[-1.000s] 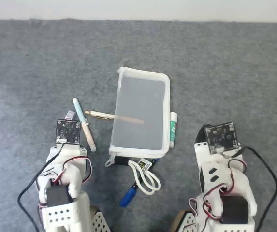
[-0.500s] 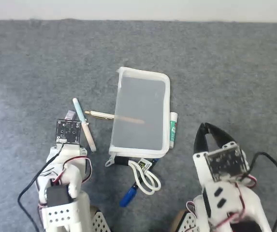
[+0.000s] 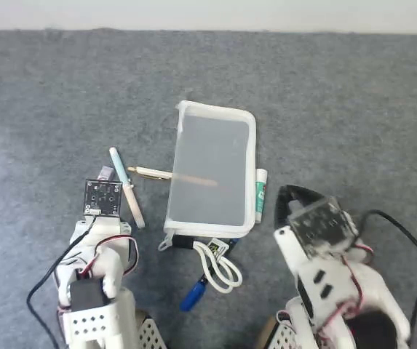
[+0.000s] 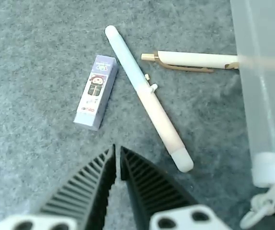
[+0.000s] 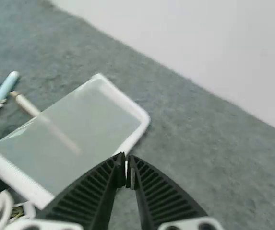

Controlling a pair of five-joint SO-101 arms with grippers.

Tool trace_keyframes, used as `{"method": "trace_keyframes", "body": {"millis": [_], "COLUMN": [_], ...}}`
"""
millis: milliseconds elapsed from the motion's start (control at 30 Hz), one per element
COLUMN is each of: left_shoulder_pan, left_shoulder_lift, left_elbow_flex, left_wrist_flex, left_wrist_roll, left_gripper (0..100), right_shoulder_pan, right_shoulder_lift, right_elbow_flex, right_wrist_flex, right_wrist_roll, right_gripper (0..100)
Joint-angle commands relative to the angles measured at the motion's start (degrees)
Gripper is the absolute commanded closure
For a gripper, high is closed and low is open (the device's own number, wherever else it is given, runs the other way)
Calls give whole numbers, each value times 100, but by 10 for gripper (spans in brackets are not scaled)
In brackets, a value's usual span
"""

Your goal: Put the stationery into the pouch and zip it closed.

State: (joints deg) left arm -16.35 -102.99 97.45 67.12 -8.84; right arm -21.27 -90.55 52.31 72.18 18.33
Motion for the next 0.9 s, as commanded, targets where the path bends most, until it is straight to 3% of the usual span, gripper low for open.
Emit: {"method": "trace_keyframes", "body": {"millis": [0,200,433,767,867], "left_shoulder_pan": [-70,-703,-738,-747,-747], "left_shoulder_lift": [9,9,9,9,9], "left_elbow_flex": [-92,-189,-189,-180,-180], "left_wrist_flex": [-202,-527,-527,-527,-527], "left_wrist_roll": [-53,-53,-35,-26,-26], "left_gripper": [988,988,988,988,988], "right_shoulder_pan": [-620,-1903,-3055,-3380,-3582], "right_shoulder_lift": [593,1349,2598,4163,4646], "right_elbow_flex": [-264,-255,-255,-220,-220], "right_wrist_flex": [-215,-479,-1121,-1314,-1279], "right_wrist_roll": [-264,-510,-774,-1002,-1125], "right_gripper": [991,949,953,946,892]}}
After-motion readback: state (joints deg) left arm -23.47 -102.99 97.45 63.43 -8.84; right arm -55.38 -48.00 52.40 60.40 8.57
